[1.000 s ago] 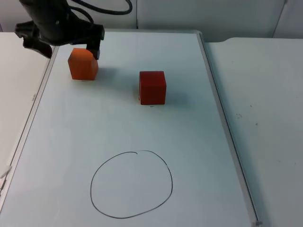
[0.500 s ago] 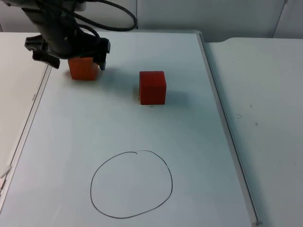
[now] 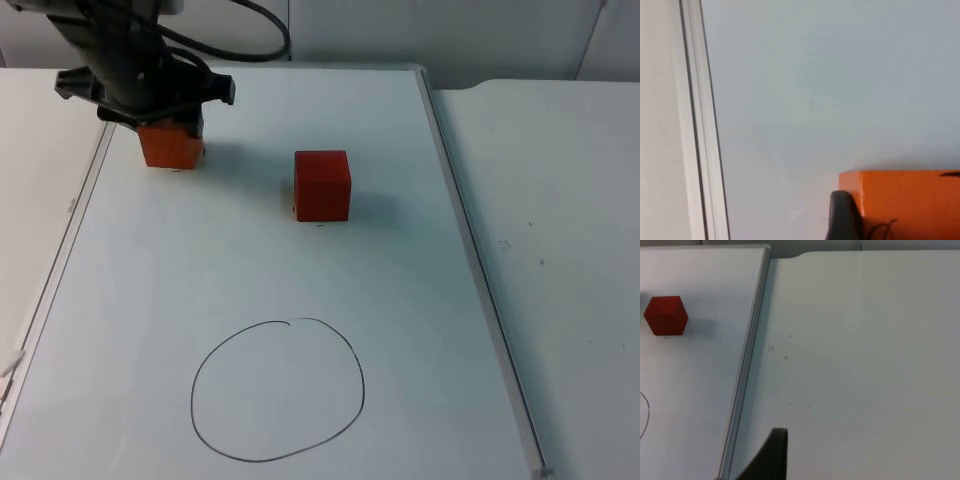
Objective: Pick up one cube with the left hand and another cube with the right hand. First place the cube in the right hand at the target position, then stack the cube in the left hand on top.
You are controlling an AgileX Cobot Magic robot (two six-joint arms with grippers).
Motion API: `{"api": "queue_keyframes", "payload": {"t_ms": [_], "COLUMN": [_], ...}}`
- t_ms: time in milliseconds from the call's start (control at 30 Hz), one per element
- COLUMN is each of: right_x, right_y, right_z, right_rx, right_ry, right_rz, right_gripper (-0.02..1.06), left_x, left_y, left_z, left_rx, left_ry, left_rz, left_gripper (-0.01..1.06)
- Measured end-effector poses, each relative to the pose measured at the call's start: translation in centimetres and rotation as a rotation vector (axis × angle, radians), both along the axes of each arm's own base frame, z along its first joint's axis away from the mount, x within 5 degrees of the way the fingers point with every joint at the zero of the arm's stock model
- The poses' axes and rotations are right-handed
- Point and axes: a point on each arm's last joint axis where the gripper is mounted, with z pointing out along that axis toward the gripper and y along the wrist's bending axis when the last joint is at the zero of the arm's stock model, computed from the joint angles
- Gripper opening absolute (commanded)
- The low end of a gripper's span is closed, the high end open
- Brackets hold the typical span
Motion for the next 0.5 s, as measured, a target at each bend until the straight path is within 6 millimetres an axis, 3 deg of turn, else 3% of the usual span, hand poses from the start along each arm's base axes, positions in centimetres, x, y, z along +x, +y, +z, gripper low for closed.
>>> {"api": "queue_keyframes", "payload": {"t_ms": [67, 167, 233, 267, 333, 400, 433, 500], "right_x": [0.0, 0.0, 0.0, 0.0, 0.0, 0.0, 0.0, 0.0], "right_y": [0.0, 0.0, 0.0, 0.0, 0.0, 0.0, 0.0, 0.0], "right_z": [0.0, 0.0, 0.0, 0.0, 0.0, 0.0, 0.0, 0.0], "right_rx": [0.000, 0.000, 0.000, 0.000, 0.000, 0.000, 0.000, 0.000], "right_ry": [0.000, 0.000, 0.000, 0.000, 0.000, 0.000, 0.000, 0.000], "right_rz": [0.000, 0.000, 0.000, 0.000, 0.000, 0.000, 0.000, 0.000], "right_gripper": [1.05, 1.05, 1.05, 1.05, 1.05, 1.05, 1.05, 1.05], "left_x": [-0.1, -0.4, -0.9, -0.9, -1.7, -2.8, -2.8, -5.1], "left_y": [0.0, 0.1, 0.3, 0.3, 0.5, 0.8, 0.8, 1.5], "left_z": [0.0, 0.6, 2.7, 2.7, 6.0, 11.3, 11.3, 18.2], "left_rx": [0.002, 0.010, 0.019, 0.019, 0.025, 0.013, 0.013, 0.000], "left_ry": [0.008, 0.040, 0.052, 0.052, 0.037, -0.039, -0.039, -0.159], "left_rz": [0.000, 0.001, 0.000, 0.000, -0.001, -0.001, -0.001, -0.002], "left_gripper": [0.01, 0.00, 0.00, 0.00, 0.00, 0.00, 0.00, 0.00]}}
